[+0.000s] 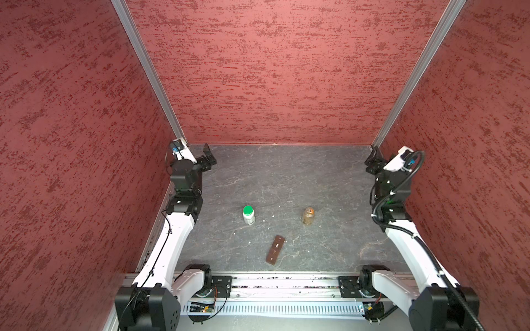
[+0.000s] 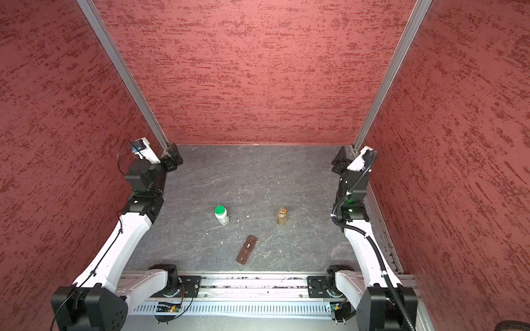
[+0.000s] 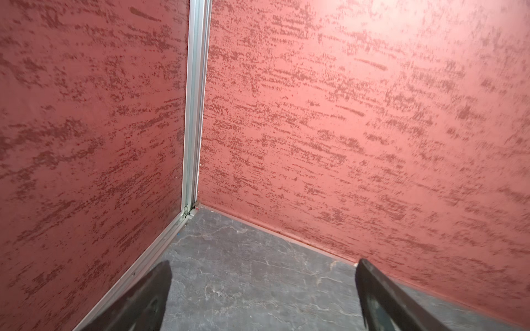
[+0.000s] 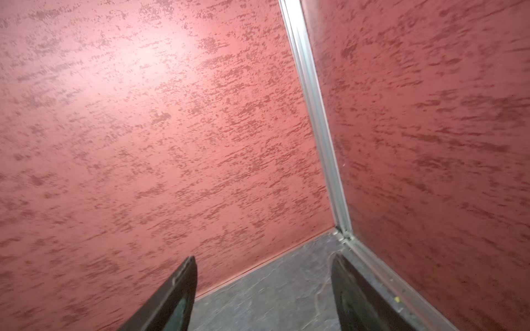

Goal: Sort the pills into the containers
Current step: 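Lower the right gripper onto the red pill organizer while the left arm approaches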

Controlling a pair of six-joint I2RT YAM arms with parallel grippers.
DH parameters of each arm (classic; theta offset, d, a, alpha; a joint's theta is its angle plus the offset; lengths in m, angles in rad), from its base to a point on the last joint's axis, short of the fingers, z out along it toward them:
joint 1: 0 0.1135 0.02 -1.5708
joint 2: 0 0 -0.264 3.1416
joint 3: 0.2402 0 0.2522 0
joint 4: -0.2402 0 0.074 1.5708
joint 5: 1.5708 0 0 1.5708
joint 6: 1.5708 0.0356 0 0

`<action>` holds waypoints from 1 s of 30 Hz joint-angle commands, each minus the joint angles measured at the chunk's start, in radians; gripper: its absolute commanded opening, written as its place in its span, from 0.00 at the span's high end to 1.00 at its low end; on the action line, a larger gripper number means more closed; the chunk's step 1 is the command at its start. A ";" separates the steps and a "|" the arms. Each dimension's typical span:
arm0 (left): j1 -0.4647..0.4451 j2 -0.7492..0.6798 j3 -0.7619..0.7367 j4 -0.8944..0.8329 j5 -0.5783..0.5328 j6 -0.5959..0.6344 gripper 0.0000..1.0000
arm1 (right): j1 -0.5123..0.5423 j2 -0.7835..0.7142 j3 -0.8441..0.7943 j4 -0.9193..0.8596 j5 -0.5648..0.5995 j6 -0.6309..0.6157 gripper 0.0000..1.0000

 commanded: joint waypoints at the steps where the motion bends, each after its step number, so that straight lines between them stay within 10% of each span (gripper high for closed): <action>1: -0.001 -0.017 0.068 -0.377 0.057 -0.071 0.02 | 0.002 0.031 0.092 -0.403 -0.140 0.253 0.29; 6: -0.022 -0.135 0.059 -0.503 0.117 -0.124 0.21 | 0.086 0.038 0.176 -0.617 -0.175 0.405 0.33; 14: -0.066 -0.210 0.058 -0.777 0.246 -0.173 0.25 | 0.440 0.053 0.266 -0.909 0.007 0.555 0.33; 30: -0.434 -0.347 -0.201 -0.906 0.222 -0.441 0.23 | 1.197 0.383 0.419 -1.208 0.269 1.120 0.27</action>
